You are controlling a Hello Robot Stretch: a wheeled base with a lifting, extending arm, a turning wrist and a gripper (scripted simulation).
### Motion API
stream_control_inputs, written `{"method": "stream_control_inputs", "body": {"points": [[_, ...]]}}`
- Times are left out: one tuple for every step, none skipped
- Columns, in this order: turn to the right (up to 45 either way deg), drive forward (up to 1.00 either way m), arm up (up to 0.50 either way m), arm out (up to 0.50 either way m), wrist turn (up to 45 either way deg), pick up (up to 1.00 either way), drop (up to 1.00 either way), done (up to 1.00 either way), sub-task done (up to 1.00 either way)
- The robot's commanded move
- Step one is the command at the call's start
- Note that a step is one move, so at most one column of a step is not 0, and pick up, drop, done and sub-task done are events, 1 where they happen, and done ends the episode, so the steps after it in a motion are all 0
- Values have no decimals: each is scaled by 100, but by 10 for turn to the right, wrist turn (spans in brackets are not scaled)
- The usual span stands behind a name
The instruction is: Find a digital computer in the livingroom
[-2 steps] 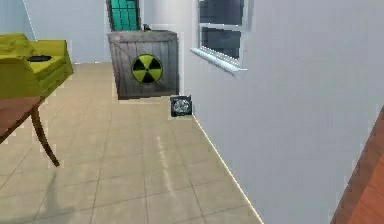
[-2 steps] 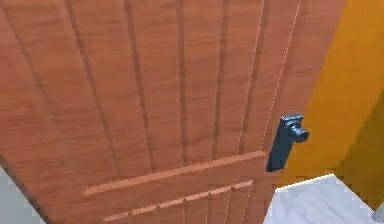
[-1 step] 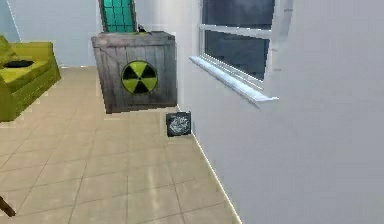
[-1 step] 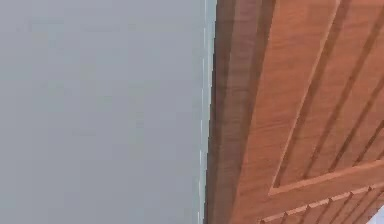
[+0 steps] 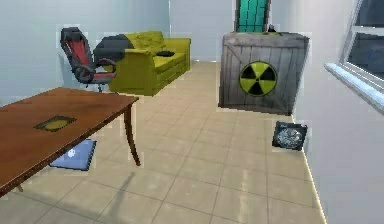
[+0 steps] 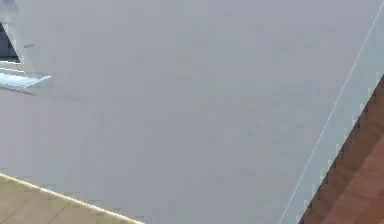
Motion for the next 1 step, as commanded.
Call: {"method": "stream_control_inputs", "body": {"points": [[0, 100, 0, 0, 0, 0, 0, 0, 0]]}}
